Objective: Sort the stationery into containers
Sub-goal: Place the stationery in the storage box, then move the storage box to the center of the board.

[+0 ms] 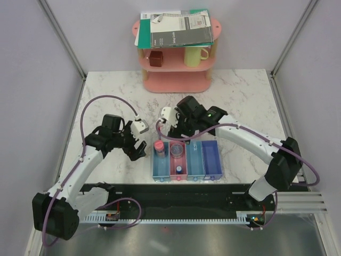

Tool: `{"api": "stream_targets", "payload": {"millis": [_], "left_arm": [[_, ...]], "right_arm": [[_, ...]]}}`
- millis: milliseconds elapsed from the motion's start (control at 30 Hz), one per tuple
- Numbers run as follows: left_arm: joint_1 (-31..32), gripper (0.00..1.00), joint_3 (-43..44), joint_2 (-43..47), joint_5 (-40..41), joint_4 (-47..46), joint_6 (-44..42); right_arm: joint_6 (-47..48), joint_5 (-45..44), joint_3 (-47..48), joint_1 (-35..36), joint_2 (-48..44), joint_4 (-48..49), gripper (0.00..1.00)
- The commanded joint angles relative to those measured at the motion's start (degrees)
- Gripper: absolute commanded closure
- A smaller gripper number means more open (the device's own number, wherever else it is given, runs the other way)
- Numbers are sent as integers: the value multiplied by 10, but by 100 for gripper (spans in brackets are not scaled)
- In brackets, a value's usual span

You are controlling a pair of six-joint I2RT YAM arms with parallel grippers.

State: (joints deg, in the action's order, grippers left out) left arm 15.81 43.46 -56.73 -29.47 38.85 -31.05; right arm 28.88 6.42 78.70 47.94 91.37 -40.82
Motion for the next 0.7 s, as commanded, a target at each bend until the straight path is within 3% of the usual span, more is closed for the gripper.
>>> {"api": "stream_targets", "payload": {"millis": [0, 100, 300, 667], "left_arm": [[-5, 6, 11, -55, -24, 2, -72], [-7, 6, 37, -107, -33, 23, -87], [-7, 16, 91, -201, -7, 39, -51], [-3, 22, 87, -261, 109, -27, 20]], "right_arm": [[21, -25, 48, -57, -57, -3, 18], [33, -25, 54, -84, -68, -7, 17], [54, -33, 72, -101, -80, -25, 16], [61, -35, 116, -116, -71, -42, 15]]}}
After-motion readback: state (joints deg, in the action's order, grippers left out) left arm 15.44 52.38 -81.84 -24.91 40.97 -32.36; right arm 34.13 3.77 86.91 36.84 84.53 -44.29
